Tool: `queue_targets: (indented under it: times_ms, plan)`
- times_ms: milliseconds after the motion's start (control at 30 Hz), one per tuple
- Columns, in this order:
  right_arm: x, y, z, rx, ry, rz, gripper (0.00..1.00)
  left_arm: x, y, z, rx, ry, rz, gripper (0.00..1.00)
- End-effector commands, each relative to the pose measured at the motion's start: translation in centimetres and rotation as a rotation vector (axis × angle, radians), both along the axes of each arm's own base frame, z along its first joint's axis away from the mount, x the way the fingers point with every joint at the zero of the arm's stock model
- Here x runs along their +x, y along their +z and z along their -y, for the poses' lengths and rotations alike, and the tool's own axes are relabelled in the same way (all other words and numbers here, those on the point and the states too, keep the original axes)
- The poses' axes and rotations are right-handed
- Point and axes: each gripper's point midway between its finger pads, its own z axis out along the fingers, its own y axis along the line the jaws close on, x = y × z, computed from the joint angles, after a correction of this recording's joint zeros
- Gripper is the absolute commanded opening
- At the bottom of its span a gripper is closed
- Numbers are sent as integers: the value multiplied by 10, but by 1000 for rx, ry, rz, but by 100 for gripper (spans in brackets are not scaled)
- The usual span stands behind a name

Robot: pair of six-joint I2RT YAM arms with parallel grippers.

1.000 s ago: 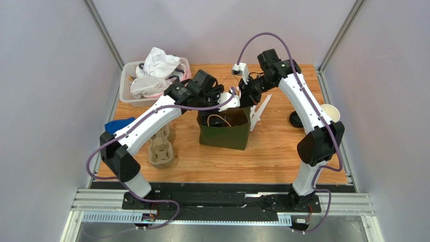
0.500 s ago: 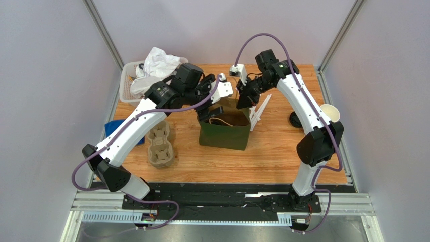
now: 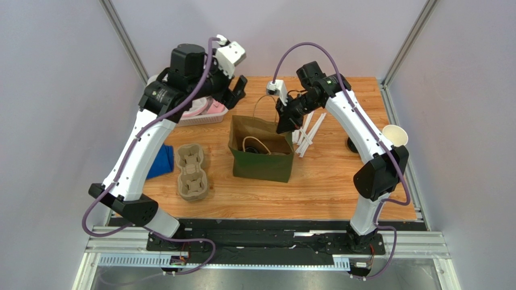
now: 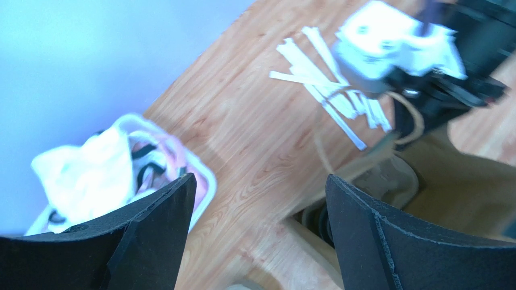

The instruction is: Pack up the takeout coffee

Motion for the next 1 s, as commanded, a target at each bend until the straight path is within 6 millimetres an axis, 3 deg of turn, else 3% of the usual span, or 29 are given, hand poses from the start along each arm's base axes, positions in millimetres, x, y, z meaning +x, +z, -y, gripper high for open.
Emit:
queue_targets:
  times_ms: [0, 33, 67, 167, 367, 500, 567, 633, 700, 867, 933, 967]
  plan:
    - [10, 19, -16, 52, -1, 52, 13, 15, 1, -24, -78, 160, -65, 87]
    - [12, 25, -17, 59, -5, 61, 18, 18, -3, -28, -69, 178, -69, 88]
    - [14, 25, -18, 57, -10, 56, 31, 18, -4, -32, -69, 188, -67, 89]
    - [17, 38, -20, 66, -30, 69, 46, 19, -10, -37, -55, 207, -75, 95]
    - [26, 82, -12, 127, -114, 111, 59, 29, -19, -46, -50, 235, -100, 99]
    - [44, 114, 14, 198, -235, 124, 63, 39, -22, -54, -93, 270, -140, 99]
    - [54, 121, 27, 225, -305, 103, 63, 46, -25, -57, -118, 291, -168, 99]
    - [74, 117, 53, 226, -396, 100, 62, 53, -26, -63, -134, 307, -177, 99]
    - [91, 100, 75, 183, -474, 87, 61, 57, -23, -68, -146, 319, -174, 99]
    - [123, 27, 105, -26, -567, 72, 53, 67, -35, -78, -158, 348, -221, 99]
    - [137, -6, 111, -109, -589, 60, 49, 71, -40, -82, -162, 354, -239, 99]
    - [142, -13, 111, -130, -586, 70, 49, 71, -43, -84, -160, 357, -248, 99]
